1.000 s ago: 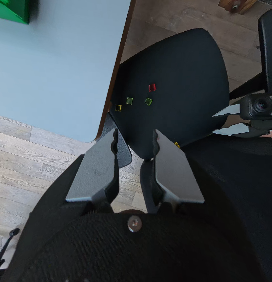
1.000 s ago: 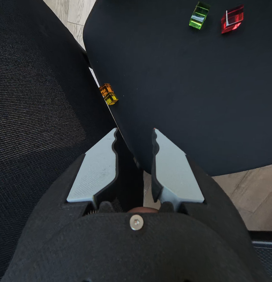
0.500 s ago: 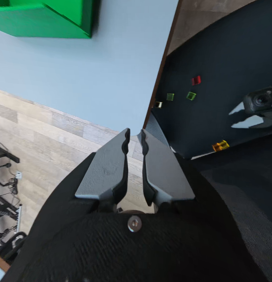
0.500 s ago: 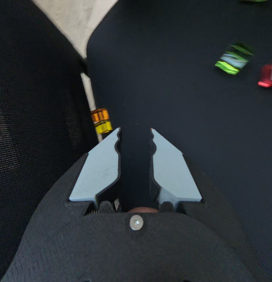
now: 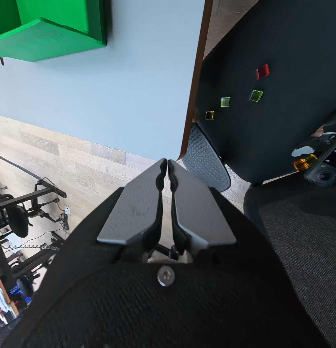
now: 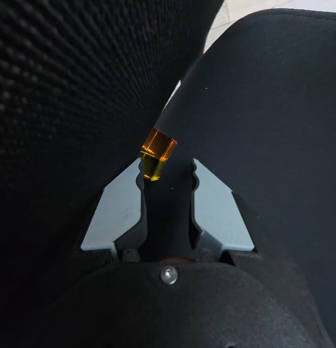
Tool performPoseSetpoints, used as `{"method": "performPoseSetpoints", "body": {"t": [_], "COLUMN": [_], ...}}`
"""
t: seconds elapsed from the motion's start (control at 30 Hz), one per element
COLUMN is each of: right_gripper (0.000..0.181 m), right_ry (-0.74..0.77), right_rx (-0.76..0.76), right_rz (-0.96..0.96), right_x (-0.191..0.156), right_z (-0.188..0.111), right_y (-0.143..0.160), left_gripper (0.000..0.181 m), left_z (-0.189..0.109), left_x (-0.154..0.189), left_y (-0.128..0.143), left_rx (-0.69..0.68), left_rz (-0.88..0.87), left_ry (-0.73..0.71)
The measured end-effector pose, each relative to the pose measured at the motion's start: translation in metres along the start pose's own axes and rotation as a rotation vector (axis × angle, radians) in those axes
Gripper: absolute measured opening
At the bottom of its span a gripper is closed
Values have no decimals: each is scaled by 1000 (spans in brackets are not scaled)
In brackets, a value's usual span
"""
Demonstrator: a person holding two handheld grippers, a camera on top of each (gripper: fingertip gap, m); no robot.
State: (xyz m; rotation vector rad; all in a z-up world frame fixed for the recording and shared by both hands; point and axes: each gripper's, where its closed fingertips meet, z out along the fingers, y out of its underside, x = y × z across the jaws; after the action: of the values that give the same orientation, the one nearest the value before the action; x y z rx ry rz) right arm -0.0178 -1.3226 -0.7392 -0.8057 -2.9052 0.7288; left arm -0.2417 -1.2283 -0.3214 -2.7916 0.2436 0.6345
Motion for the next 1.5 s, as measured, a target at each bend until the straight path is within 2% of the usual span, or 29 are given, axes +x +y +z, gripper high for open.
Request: {"method": "performPoseSetpoints", "body": {"t": [0.07,0.13,0.23,0.33,0.4,0.53,0.6,0.67,0.77,0.9,1.07,1.13,1.2,1.37,1.5], "right_gripper": [31,40,42,46,52,67,66,75,74,71,78,74,56,55,53], "right_ry": [-72,-113,-46,-52,-116,-179,-223,-244,-248,-337,-374,-392,-403,-383,-258], "right_rx": [11,45,57,84,52,-48,-62,-42,57,112,117,119,133,152,51], "right_rz": [19,137,305,335,209,-228,-389,-539,-667,-767,-870,-883,-881,-840,-783], "right_x": [-6,-1,27,37,23,-4,-16,-27,-33,-40,-31,-33,-36,-34,0], "right_z": [-2,-8,-17,-31,-37,-41,-41,-38,-26,-9,6,9,12,15,5], "right_y": [1,-2,6,9,16,33,33,28,8,2,4,5,4,3,14], "left_gripper": [0,0,0,0,0,0,0,0,0,0,0,0,0,0,0], "left_z": [0,-1,-2,-2,0,1,-1,-2,-1,-1,-2,-3,-4,-3,-2], "left_x": [1,-1,-2,-1,2,7,9,11,15,20,18,19,20,25,25], "left_y": [1,2,1,1,2,0,-4,-7,-4,-2,-5,-6,-6,-7,-7], "left_rx": [0,3,14,11,7,3,15,23,15,8,10,13,15,10,6], "left_rz": [-24,-22,-29,-26,-20,-13,-11,-4,-7,-13,-9,-8,-5,8,16], "left_ry": [17,10,7,10,18,35,46,48,60,76,68,71,73,79,77]}}
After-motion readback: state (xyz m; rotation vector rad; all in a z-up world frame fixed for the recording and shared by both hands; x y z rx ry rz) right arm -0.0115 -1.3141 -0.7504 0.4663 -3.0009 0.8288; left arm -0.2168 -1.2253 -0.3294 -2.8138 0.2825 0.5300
